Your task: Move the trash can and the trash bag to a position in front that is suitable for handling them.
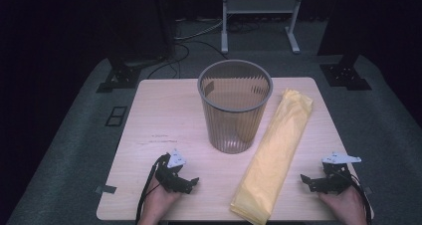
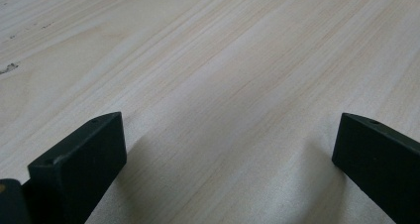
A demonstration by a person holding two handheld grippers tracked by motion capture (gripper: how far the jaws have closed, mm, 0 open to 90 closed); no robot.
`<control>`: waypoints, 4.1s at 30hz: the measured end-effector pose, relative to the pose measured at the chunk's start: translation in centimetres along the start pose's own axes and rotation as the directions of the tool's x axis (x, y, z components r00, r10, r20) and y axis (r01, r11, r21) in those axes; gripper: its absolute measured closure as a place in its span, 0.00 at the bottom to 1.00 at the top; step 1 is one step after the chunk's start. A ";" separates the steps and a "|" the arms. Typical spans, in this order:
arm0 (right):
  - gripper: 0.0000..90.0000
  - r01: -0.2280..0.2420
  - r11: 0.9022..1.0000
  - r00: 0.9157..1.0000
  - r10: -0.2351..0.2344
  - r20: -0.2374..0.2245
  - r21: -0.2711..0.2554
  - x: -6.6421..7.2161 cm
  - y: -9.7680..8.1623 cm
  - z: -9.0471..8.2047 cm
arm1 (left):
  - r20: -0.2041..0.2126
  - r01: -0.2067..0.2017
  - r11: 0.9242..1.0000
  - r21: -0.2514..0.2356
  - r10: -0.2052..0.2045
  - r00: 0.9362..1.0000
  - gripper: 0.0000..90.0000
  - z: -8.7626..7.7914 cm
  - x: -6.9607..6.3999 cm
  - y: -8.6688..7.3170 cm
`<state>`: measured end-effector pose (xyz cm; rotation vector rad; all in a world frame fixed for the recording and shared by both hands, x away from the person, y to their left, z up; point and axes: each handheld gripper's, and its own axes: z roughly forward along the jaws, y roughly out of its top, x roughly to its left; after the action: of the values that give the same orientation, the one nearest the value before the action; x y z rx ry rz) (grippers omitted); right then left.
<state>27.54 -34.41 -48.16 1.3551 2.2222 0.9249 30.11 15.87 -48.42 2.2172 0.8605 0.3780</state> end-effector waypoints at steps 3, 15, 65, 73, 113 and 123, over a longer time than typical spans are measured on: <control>0.00 0.004 1.000 1.000 -0.004 -0.023 -0.012 0.4 0.4 0.0 | 0.000 0.000 1.000 0.000 0.000 1.000 0.00 0.0 0.0 0.0; 0.00 0.043 0.999 0.993 -0.046 -0.107 -0.024 3.4 2.8 1.6 | 0.003 -0.002 1.000 0.000 0.002 1.000 0.00 0.0 0.0 0.0; 0.00 0.162 0.983 0.985 -0.156 -0.070 0.089 3.1 3.0 2.5 | 0.007 -0.006 1.000 0.000 0.006 1.000 0.00 0.0 0.0 0.0; 0.00 0.081 0.990 0.996 -0.086 0.040 0.119 -2.2 1.8 0.9 | 0.006 -0.006 1.000 0.000 0.006 1.000 0.00 0.0 0.0 0.0; 0.34 0.045 0.979 0.985 -0.077 -0.157 -0.197 0.9 23.4 -6.6 | 0.006 -0.006 1.000 -0.001 0.006 1.000 0.00 -0.1 0.0 -0.1; 0.36 0.057 0.975 0.978 -0.098 -0.185 -0.216 2.4 27.7 -6.3 | 0.007 -0.004 1.000 -0.001 0.004 1.000 0.00 0.0 0.0 -0.1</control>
<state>40.15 -25.57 -24.17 1.1166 2.2237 1.2708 30.05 15.91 -48.42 2.2179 0.8523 0.3723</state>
